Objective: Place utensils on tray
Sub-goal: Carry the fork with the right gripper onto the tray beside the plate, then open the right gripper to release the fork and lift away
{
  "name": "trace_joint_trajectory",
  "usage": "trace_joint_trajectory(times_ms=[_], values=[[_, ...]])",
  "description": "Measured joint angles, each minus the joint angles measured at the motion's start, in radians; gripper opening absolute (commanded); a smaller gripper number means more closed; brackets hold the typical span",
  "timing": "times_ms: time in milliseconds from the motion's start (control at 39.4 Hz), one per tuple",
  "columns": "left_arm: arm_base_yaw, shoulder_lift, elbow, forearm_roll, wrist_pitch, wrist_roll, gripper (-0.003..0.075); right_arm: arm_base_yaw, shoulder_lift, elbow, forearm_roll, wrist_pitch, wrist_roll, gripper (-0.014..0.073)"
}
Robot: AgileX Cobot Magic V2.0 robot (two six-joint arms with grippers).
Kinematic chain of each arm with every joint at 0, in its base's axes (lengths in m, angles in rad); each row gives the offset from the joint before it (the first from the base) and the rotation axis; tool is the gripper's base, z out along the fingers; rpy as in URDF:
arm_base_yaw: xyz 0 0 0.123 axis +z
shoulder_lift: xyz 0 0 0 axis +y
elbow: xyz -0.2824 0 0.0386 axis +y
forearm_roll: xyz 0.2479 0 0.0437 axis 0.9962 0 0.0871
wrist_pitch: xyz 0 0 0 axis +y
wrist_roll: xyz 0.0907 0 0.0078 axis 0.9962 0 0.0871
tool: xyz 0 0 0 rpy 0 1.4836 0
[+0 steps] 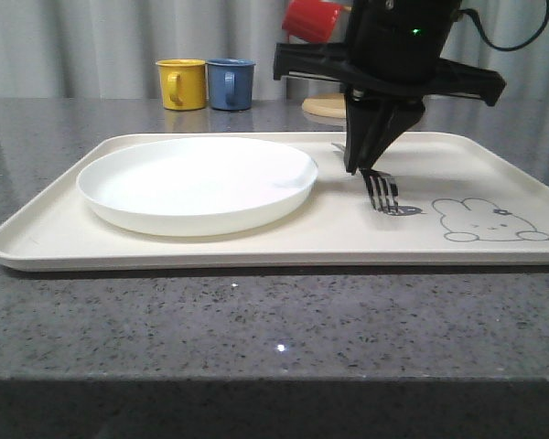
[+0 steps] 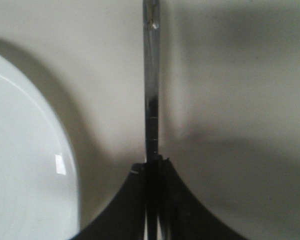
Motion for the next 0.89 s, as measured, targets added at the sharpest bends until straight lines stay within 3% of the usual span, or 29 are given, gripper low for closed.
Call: trace_joint_trajectory(times_ms=[305,406,635,889], values=[[0.0,0.0,0.0,0.0,0.0,0.0,-0.0018,0.0,0.017,-0.006,0.014,0.021,0.002,-0.0009],[0.0,0.0,0.0,0.0,0.0,0.0,-0.0018,0.0,0.017,-0.007,0.014,0.031,0.002,0.0076],[0.0,0.0,0.0,0.0,0.0,0.0,-0.0018,0.0,0.017,-0.008,0.034,0.046,0.002,0.0377],[0.0,0.0,0.0,0.0,0.0,0.0,-0.0018,0.002,0.025,-0.105,0.047,0.186,-0.052,0.0408]])
